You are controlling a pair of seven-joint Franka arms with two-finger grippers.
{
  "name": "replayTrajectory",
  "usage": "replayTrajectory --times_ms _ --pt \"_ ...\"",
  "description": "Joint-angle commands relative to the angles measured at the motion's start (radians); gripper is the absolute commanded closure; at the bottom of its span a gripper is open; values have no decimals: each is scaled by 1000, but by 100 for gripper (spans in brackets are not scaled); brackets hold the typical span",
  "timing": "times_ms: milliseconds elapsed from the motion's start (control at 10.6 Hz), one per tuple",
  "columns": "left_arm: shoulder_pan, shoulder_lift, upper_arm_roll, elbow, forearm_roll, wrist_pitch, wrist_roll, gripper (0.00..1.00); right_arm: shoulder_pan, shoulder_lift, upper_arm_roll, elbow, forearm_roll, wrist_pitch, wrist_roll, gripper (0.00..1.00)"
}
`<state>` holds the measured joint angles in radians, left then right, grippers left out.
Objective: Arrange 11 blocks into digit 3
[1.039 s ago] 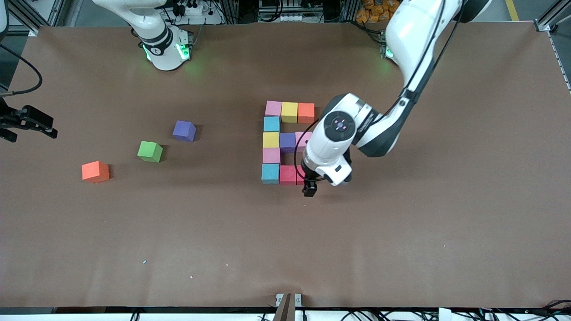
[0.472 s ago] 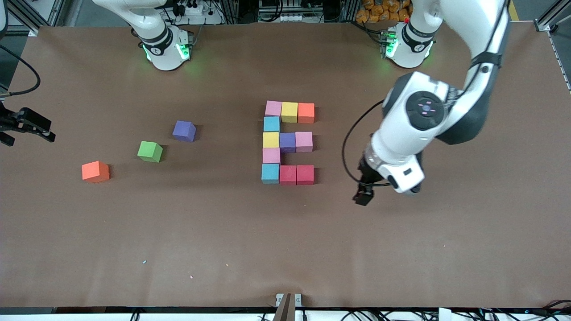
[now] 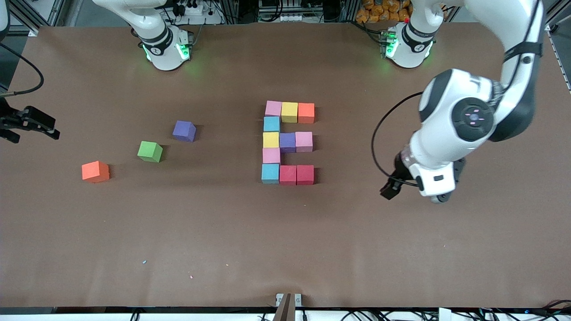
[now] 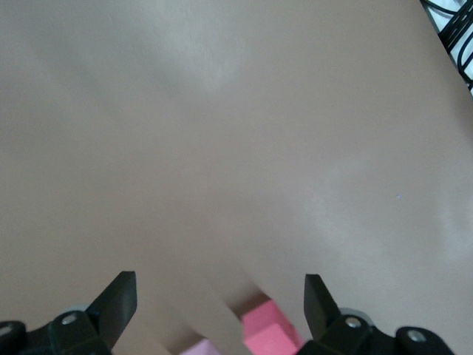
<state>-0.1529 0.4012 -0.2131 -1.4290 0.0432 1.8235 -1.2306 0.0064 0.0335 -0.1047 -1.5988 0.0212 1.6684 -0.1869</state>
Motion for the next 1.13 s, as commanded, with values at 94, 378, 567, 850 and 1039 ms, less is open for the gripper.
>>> replayTrajectory --times_ms 94,378,567,850,1039 --pt "90 -143 -3 -51 3 -156 380 0 -5 -21 3 0 31 -30 17 0" --pt "153 -237 1 -62 12 -277 668 0 -2 -21 5 0 31 -29 94 0" --pt "162 -306 24 -77 11 -357 776 0 4 -21 8 2 31 -27 130 0" --pt "196 -427 26 -154 9 -389 891 0 18 -18 8 0 28 -26 127 0" --pt "197 -484 27 -199 9 -388 933 0 18 -17 8 0 28 -23 129 0"
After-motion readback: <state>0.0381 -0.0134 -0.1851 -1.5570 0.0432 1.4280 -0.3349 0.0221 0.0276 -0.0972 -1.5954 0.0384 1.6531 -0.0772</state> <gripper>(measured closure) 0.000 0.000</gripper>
